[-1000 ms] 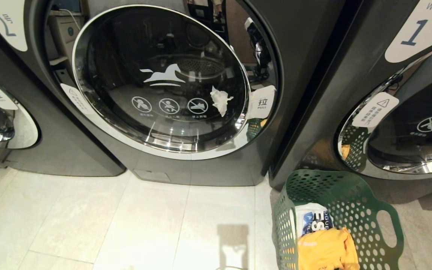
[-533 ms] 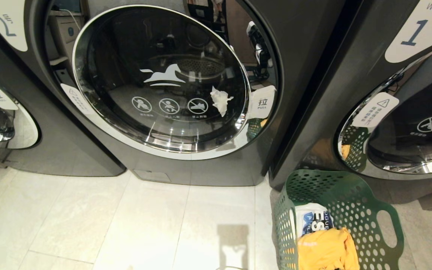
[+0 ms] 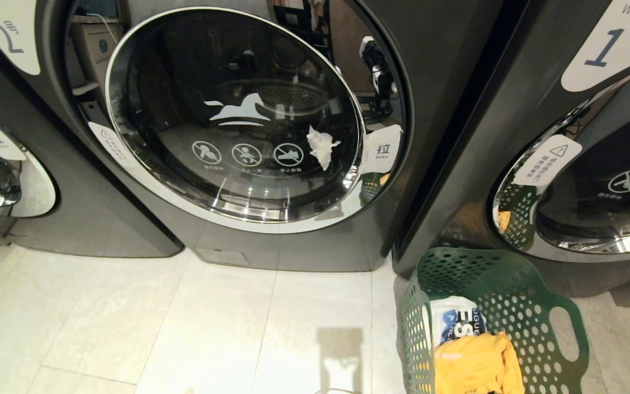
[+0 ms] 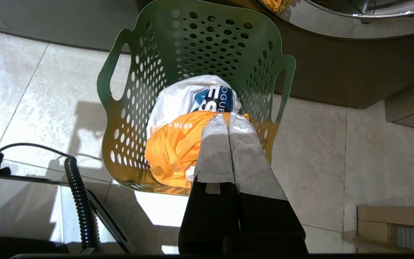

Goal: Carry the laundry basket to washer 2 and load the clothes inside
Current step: Open the lid of the washing machine

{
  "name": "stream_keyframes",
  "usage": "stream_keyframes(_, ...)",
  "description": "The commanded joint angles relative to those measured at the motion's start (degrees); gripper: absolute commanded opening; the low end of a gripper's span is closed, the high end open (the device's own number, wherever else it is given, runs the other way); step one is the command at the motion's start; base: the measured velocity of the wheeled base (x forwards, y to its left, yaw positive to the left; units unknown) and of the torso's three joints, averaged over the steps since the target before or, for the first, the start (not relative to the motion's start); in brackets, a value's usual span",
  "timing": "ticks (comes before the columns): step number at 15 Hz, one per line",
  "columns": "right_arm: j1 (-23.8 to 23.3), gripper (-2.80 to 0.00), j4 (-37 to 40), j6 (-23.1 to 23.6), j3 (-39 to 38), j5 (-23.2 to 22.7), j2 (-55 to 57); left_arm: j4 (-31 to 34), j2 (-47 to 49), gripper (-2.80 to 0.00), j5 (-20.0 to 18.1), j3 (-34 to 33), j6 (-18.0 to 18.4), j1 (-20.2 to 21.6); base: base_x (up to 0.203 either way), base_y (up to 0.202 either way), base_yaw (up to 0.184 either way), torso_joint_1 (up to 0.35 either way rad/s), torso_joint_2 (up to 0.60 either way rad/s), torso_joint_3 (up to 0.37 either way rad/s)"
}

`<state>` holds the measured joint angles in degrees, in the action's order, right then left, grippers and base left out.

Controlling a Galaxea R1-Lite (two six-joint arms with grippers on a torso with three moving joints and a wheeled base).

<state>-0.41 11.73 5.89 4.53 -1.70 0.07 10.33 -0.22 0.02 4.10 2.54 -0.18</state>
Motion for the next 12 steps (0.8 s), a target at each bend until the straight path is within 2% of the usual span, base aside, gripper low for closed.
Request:
stream_keyframes(1, -0.02, -2.80, -0.68, 0.02, -0.31, 0.01, 0.02, 0.05, 0.13, -2.80, -0.02, -0.05, 0.09, 0.01, 0.000, 0.000, 0.000, 0.000, 0.00, 0.000)
stream_keyframes(12, -0.02, -2.80, -1.19, -0.09, -0.49, 0.03, 0.02, -0.02, 0.13, -2.80, -0.02, -0.04, 0.03, 0.01, 0.000, 0.000, 0.000, 0.000, 0.00, 0.013)
